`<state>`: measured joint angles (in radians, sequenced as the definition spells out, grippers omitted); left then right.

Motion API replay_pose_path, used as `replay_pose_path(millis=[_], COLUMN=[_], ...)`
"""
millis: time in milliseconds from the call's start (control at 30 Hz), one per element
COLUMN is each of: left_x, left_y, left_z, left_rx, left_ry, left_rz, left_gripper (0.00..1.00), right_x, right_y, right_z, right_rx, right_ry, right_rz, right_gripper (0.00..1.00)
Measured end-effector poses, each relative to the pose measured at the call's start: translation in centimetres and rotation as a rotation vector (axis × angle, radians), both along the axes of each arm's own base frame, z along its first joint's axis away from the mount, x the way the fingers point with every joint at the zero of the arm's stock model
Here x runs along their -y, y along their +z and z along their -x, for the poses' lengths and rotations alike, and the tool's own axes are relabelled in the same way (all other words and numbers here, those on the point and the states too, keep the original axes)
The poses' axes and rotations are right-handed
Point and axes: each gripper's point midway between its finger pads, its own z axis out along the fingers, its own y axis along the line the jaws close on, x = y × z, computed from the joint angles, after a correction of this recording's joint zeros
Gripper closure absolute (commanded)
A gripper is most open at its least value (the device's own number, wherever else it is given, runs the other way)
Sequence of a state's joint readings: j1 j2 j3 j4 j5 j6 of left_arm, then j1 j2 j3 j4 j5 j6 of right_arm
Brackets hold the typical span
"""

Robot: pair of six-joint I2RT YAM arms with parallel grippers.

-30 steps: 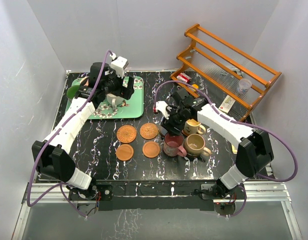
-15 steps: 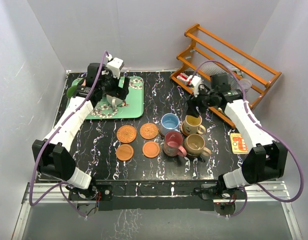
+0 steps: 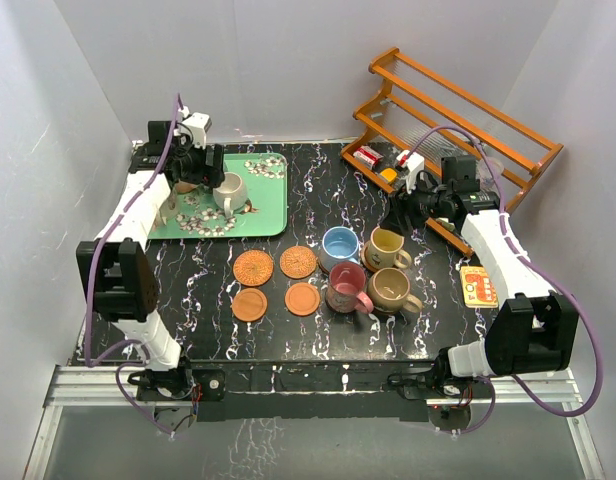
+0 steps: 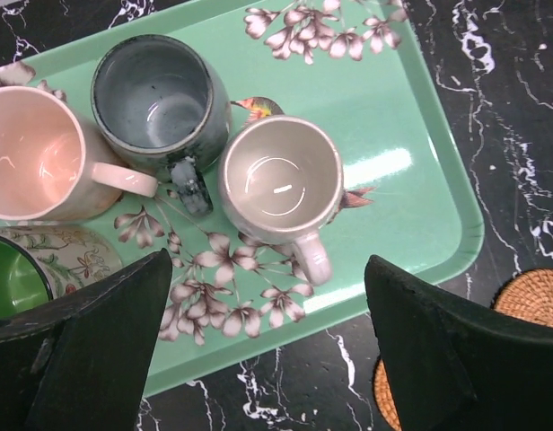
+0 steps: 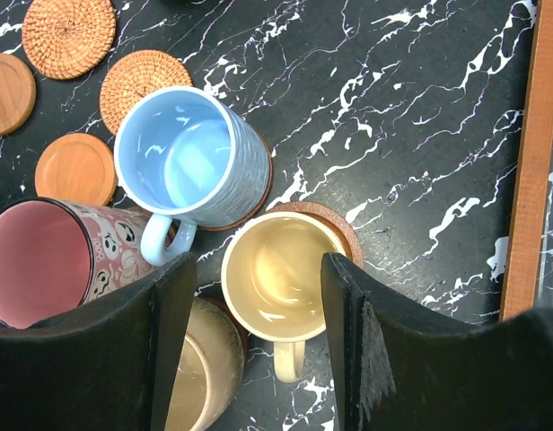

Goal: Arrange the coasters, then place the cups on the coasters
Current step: Pick up the cup from the tray.

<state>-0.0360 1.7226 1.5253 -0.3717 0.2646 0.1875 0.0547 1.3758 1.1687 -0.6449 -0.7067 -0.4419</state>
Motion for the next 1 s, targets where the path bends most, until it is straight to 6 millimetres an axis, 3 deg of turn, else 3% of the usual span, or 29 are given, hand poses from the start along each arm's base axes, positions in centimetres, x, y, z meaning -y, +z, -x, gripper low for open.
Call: replay_pose_path(millis=[500, 600, 1000], left_x=[0.4, 0.6, 1.6], left_y=[-7.4, -8.2, -8.1], left_z=[-4.7, -5.1, -5.4], left_rx=[-0.131, -0.146, -0.154], left_ry=[-0.016, -0.021, -0.049], left_rz=[0.03, 0.04, 0.066], left_gripper=[0.29, 0.29, 0.29], right_x=[-0.3, -0.4, -0.4], right_y=[0.3, 0.3, 0.2], right_z=[0.0, 0.0, 0.1], right_rx=[0.005, 0.006, 0.002], right_ry=[0.014, 0.016, 0.019], right_rz=[-0.026, -0.028, -0.031], right_gripper=[0.43, 0.43, 0.42])
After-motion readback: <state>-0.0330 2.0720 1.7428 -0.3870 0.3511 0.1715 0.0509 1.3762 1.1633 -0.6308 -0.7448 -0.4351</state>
